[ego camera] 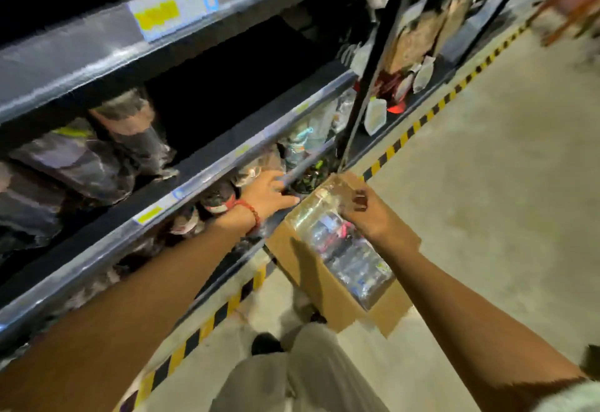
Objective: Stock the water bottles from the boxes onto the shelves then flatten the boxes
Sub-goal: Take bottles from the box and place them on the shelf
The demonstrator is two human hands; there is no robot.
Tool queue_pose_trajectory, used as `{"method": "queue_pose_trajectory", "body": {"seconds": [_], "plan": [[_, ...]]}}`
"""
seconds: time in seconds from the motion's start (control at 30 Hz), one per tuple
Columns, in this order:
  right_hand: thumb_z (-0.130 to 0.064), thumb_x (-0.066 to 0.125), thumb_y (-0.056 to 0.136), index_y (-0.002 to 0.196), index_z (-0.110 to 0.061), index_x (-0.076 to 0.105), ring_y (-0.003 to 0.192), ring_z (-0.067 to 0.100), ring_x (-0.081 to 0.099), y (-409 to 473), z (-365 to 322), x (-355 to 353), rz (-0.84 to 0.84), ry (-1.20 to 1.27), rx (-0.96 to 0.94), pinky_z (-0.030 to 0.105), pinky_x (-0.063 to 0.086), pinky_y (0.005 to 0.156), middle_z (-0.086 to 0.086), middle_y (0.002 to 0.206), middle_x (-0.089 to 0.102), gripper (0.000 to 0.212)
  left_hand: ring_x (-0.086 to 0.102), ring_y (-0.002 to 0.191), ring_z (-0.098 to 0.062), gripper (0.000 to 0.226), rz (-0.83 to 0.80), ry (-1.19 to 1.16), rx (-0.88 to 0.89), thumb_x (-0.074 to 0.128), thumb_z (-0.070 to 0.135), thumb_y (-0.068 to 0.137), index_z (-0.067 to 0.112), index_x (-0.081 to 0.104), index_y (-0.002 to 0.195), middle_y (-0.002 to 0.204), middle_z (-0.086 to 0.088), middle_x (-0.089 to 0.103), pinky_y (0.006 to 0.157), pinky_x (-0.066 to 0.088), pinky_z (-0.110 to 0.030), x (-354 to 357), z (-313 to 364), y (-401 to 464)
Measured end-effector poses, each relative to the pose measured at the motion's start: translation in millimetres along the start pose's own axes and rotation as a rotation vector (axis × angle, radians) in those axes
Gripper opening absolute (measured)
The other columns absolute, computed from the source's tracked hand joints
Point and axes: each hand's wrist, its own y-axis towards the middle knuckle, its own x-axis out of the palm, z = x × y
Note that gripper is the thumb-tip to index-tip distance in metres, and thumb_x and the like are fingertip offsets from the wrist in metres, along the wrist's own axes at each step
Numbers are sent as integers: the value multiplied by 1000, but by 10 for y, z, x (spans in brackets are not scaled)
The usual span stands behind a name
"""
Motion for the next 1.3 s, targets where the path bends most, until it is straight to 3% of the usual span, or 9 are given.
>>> {"method": "queue_pose_trajectory", "body": {"seconds": [0.03, 0.1, 0.23, 0.53, 0.77, 0.93, 1.1, 1.2, 1.3], "plan": [[-41, 75, 62, 128, -10, 45, 111, 28, 56, 72, 318, -111, 34, 31, 50, 50, 47, 95, 10, 121, 57, 80, 51, 119, -30, 67, -85, 5, -22, 74, 11, 78, 3, 41, 135, 130, -17, 51, 89, 49, -26, 171, 86, 26], [-50, 72, 49, 119, -7, 52, 104, 28, 60, 24, 687, -284, 90, 52, 147, 45, 49, 90, 9, 111, 62, 84, 54, 111, -34, 60, -228, 41, -55, 78, 19, 72, 7, 50, 124, 118, -25, 55, 82, 49, -32, 466, 169, 98], [-20, 74, 77, 120, -6, 52, 100, 24, 55, -333, 992, -695, 203, 88, 324, 33, 45, 82, 7, 109, 57, 50, 49, 121, -24, 63, -340, 187, -79, 71, 13, 81, 6, 42, 136, 132, -12, 51, 86, 41, -23, 1126, 233, 336], [-20, 69, 82, 117, -8, 50, 95, 22, 53, -74, 1985, -930, 222, 196, 578, 36, 47, 83, 7, 107, 55, 41, 51, 119, -26, 64, -498, 397, -228, 73, 20, 80, 9, 43, 135, 133, -10, 52, 101, 43, -36, 2153, -126, 952], [-13, 70, 82, 117, -7, 50, 90, 18, 52, 505, 2712, -597, 167, 303, 654, 36, 48, 82, 8, 109, 57, 41, 50, 121, -24, 68, -551, 465, -318, 73, 24, 80, 9, 40, 138, 133, -5, 51, 102, 41, -34, 2813, -683, 1511], [-5, 67, 81, 118, -1, 51, 87, 25, 57, 1006, 3280, -187, 173, 430, 738, 18, 41, 54, 21, 119, 56, 41, 53, 116, -21, 60, -588, 450, -404, 73, 19, 81, 9, 45, 133, 131, -6, 54, 98, 43, -30, 3241, -1328, 1997], [-11, 69, 81, 126, -9, 47, 104, 23, 57, 1460, 3765, 182, 196, 457, 738, 34, 49, 89, 4, 114, 58, 50, 53, 112, -20, 60, -613, 480, -463, 72, 21, 81, 10, 45, 133, 130, -6, 54, 98, 43, -32, 3569, -1889, 2368], [-15, 72, 77, 122, -12, 49, 99, 25, 60, 1676, 3994, 390, 246, 451, 765, 43, 50, 91, 2, 105, 59, 50, 51, 119, -23, 65, -616, 507, -481, 75, 26, 78, 14, 44, 133, 134, -5, 53, 105, 41, -40, 3723, -2204, 2564], [-40, 70, 67, 117, -14, 51, 97, 31, 61, 1860, 4217, 603, 261, 340, 787, 46, 50, 88, 7, 109, 61, 59, 45, 126, -23, 72, -619, 526, -475, 74, 26, 79, 14, 37, 139, 141, -6, 46, 104, 36, -33, 3869, -2455, 2710]]}}
